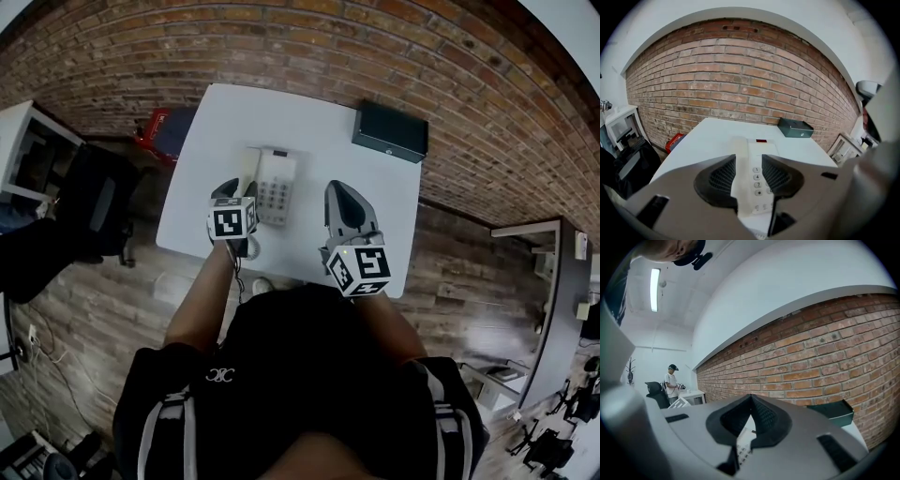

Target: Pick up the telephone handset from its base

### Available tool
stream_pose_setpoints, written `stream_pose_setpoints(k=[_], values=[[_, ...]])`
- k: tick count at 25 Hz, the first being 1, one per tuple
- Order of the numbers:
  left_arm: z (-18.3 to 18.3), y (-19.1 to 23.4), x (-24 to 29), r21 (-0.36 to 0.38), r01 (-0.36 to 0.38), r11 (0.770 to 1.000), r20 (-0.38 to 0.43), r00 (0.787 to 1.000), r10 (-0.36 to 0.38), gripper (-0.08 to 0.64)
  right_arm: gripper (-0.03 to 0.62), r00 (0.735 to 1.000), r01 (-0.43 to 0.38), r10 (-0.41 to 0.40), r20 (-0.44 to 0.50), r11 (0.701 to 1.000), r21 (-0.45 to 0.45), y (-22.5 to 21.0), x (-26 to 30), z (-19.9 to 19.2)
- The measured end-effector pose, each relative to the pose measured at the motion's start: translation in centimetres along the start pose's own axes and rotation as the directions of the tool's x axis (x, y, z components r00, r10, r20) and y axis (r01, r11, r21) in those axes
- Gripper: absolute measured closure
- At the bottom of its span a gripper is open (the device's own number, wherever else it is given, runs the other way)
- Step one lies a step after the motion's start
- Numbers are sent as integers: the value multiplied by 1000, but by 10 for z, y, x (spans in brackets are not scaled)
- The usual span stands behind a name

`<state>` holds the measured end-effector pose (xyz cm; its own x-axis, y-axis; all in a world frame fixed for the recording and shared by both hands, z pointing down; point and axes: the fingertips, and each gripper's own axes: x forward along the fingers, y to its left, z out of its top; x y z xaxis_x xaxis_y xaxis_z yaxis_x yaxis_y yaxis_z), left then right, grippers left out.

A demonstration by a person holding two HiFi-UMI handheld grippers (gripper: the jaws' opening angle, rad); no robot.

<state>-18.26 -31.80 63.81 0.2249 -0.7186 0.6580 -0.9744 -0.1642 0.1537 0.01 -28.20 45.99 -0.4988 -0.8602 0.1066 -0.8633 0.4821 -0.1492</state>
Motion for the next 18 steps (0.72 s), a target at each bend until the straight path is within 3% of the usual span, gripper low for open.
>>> stream_pose_setpoints(k=[5, 10, 18], values=[[-6, 7, 21, 27, -19, 999, -57, 998, 20, 377, 595, 1000, 29, -29, -6, 1000, -2, -10, -1, -1], [-12, 14, 38, -4, -50, 999, -93, 994, 50, 376, 594, 998, 67, -67, -10, 998, 0, -22, -8, 1], [-12, 17, 44, 78, -109, 991, -126, 985, 118, 369, 595, 993, 115, -114, -16, 993, 18, -40, -17, -2]])
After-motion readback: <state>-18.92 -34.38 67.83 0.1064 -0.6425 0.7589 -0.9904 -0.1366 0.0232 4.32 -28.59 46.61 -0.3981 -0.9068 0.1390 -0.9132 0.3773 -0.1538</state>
